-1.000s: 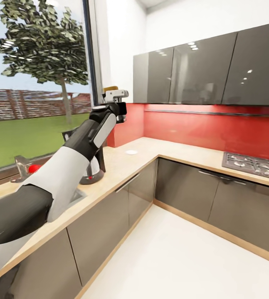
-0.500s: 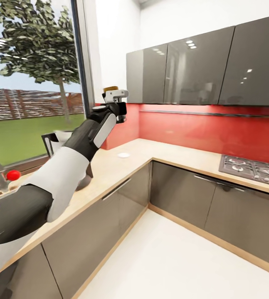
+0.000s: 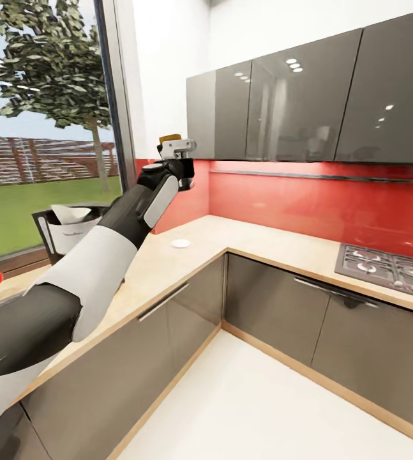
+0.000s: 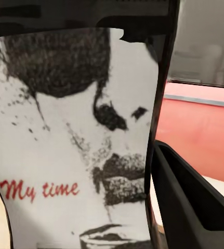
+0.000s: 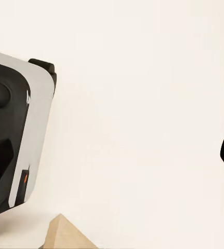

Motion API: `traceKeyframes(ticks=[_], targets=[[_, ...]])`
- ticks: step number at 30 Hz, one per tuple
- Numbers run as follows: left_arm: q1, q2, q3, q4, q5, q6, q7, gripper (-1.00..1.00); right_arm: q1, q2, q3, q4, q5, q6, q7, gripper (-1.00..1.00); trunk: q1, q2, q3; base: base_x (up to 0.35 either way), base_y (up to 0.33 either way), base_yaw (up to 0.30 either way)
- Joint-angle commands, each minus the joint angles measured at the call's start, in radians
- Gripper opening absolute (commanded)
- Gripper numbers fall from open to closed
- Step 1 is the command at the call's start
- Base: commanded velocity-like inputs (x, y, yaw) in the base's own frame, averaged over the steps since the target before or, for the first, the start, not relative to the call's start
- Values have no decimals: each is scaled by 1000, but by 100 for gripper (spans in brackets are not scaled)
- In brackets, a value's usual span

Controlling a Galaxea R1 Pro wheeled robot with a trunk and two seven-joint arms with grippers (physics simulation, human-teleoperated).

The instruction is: Set up a coffee station on the kitchen countertop: keep the coffee maker on the countertop, move the bottle of coffee from the kitchen shelf to the counter next to the coffee maker, place a paper coffee filter on top of the coffee maker, put the saucer next to the coffee maker with the coffee cup on the saucer, and place the electric kettle next to the coffee maker.

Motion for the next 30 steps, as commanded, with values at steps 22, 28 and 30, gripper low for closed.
traceKeyframes(ticks=[22, 28, 30], targets=[[-1, 0, -3, 7, 6, 2, 8, -100, -1, 0, 6, 3, -11, -6, 6, 100, 1, -1, -2, 124, -37, 166], [-1, 0, -3, 8, 6, 2, 8, -100, -1, 0, 6, 3, -11, -6, 6, 100, 1, -1, -2, 308, -77, 9], [-1, 0, -3, 9, 6, 2, 8, -100, -1, 0, 6, 3, -11, -6, 6, 100, 1, -1, -2, 233, -67, 93]])
